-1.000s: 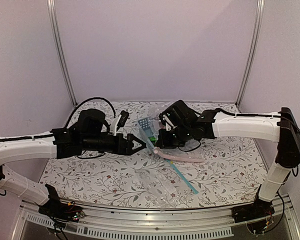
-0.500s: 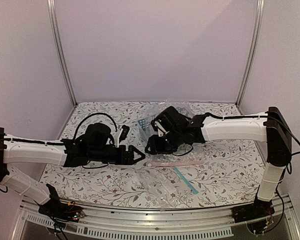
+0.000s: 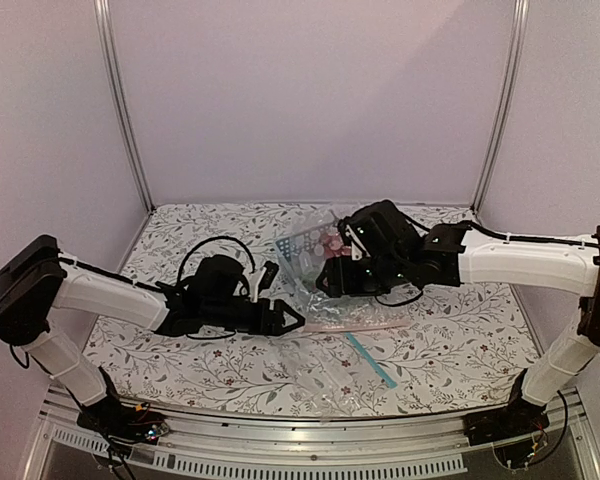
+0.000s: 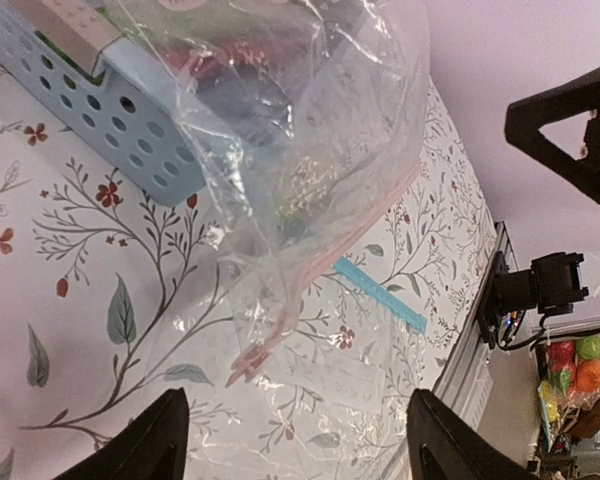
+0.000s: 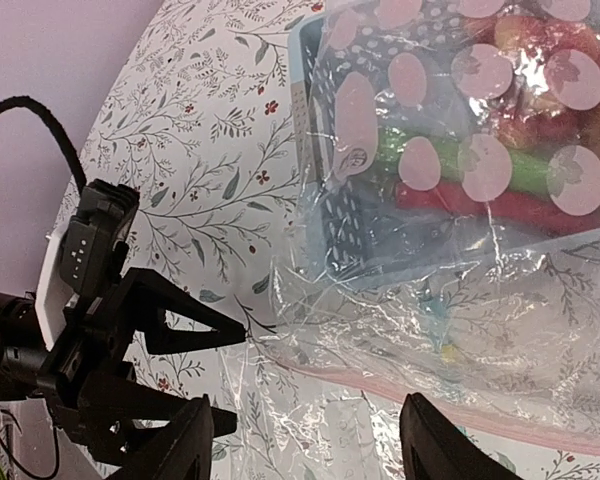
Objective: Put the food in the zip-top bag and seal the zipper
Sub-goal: Pick up the zipper food storage bag from the bin.
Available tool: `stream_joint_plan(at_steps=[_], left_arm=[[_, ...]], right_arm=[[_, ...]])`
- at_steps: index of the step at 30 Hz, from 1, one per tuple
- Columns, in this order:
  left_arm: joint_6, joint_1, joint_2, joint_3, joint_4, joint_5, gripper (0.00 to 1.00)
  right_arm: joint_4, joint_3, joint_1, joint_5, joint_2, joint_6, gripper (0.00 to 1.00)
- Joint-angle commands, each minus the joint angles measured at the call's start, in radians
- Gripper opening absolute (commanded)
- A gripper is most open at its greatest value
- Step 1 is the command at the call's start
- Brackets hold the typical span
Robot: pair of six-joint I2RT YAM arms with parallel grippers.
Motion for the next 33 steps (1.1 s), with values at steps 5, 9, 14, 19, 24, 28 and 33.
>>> stream_joint_plan(at_steps=[5,9,14,19,24,28,33], left_arm=[[0.005,0.055,0.099,0.065,0.121,0.086,0.71],[-0.003,0.076,0.129,0.067,0.137,0.100,0.69],[-0.001,0.090,0.174,0.095,0.130,0.142,0.65],[0.012,0.098,0.211,0.129,0.116,0.176,0.61],[0.007,0.098,0.231,0.141,0.124,0.194,0.52],[-0.003,0.097,0.246,0.146,0.122,0.205,0.45],[-0.013,0.098,0.235,0.150,0.121,0.220,0.35]], right_arm=[[-0.039,-0.053,0.005,0.101,-0.103,0.010,0.66],[-0.047,-0.053,0.006,0.105,-0.128,0.005,0.67],[-0.055,-0.055,0.006,0.109,-0.151,0.000,0.68],[-0.056,-0.059,0.006,0.111,-0.158,0.001,0.67],[-0.060,-0.062,0.005,0.118,-0.161,0.001,0.68],[-0.064,-0.062,0.005,0.115,-0.161,0.001,0.68],[-0.065,-0.073,0.005,0.130,-0.171,0.001,0.68]])
